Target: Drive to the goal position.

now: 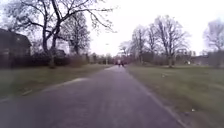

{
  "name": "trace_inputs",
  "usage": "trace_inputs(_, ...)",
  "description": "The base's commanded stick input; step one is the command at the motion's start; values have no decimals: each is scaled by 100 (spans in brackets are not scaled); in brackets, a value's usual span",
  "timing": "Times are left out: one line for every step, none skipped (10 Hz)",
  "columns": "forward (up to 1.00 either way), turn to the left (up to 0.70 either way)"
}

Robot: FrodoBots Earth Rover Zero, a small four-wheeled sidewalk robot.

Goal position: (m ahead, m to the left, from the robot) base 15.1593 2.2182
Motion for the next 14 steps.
trace_inputs(100,0)
trace_inputs(100,0)
trace_inputs(100,1)
trace_inputs(100,4)
trace_inputs(100,6)
trace_inputs(100,29)
trace_inputs(100,40)
trace_inputs(100,39)
trace_inputs(100,20)
trace_inputs(100,1)
trace_inputs(100,0)
trace_inputs(100,0)
trace_inputs(100,0)
trace_inputs(100,0)
